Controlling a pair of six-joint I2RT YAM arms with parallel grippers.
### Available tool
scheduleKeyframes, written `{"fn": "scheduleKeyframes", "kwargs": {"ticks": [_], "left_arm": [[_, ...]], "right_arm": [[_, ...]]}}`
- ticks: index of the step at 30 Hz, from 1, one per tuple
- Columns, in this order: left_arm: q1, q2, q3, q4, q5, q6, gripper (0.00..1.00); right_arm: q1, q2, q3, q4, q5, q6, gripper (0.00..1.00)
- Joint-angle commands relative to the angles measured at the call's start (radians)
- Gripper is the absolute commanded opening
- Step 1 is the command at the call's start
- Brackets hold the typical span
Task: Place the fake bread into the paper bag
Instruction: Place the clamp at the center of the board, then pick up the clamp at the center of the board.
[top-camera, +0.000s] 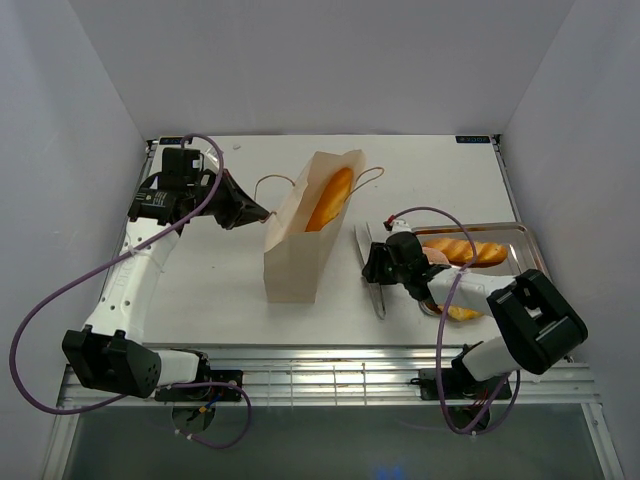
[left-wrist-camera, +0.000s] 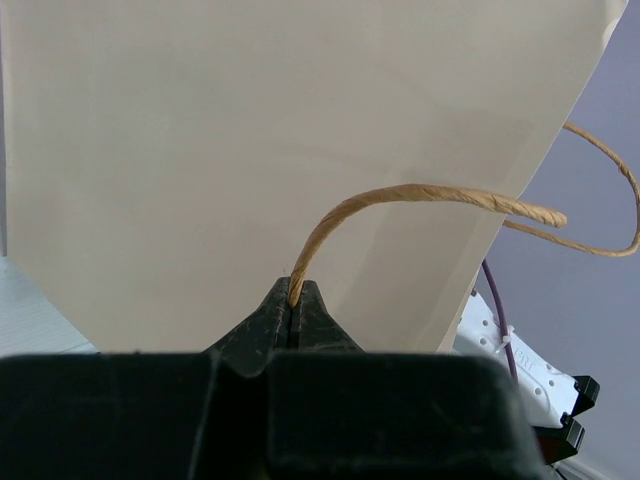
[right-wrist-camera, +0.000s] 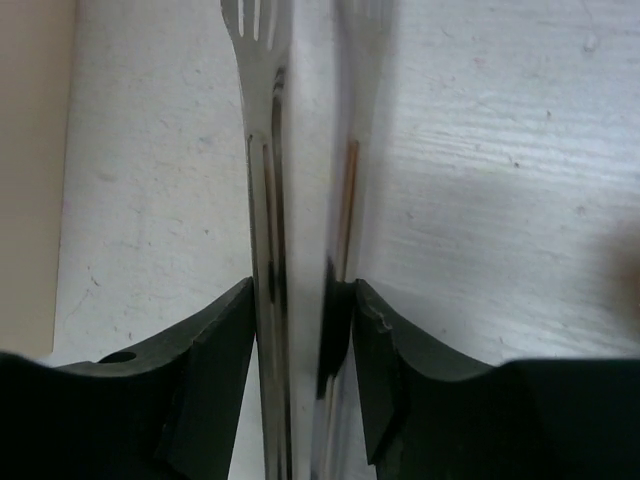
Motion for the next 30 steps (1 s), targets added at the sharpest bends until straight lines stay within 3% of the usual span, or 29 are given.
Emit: {"fn": "scheduleKeyframes", "kwargs": {"ticks": [1,7,9,10,14,22,30], "left_arm": [[0.002,-0.022,0.028,-0.017,0.026,0.014,0.0],[0.003,-0.045,0.032,-0.034,0.021,0.038,0.0],[0.003,-0.068,0.01,-0.034,0.015,0.043,0.0],[0.002,-0.076,0.001,-0.034,0.015,0.044,0.0],[0.002,-0.109,-0.042,-0.014,0.019,0.046,0.0],[0.003,-0.212,-0.115,0.012,0.003,0.052,0.0],[0.003,-0.267,-0.148,0.03,-0.011,0.052,0.0]], "right_arm": [[0.055,0.05,-0.028,0.123,0.13,-0.005,0.5],[0.155,0.09,-0.024,0.15,0.261,-0.021,0.63],[0.181,0.091,-0.041,0.17,0.302,-0.018,0.72],[0.188,0.09,-0.048,0.184,0.316,-0.015,0.82],[0.227,0.096,-0.093,0.233,0.367,-0.023,0.86],[0.346,0.198,-0.173,0.406,0.511,-0.035,0.85],[0.445,0.349,-0.183,0.549,0.603,-0.035,0.68]]}}
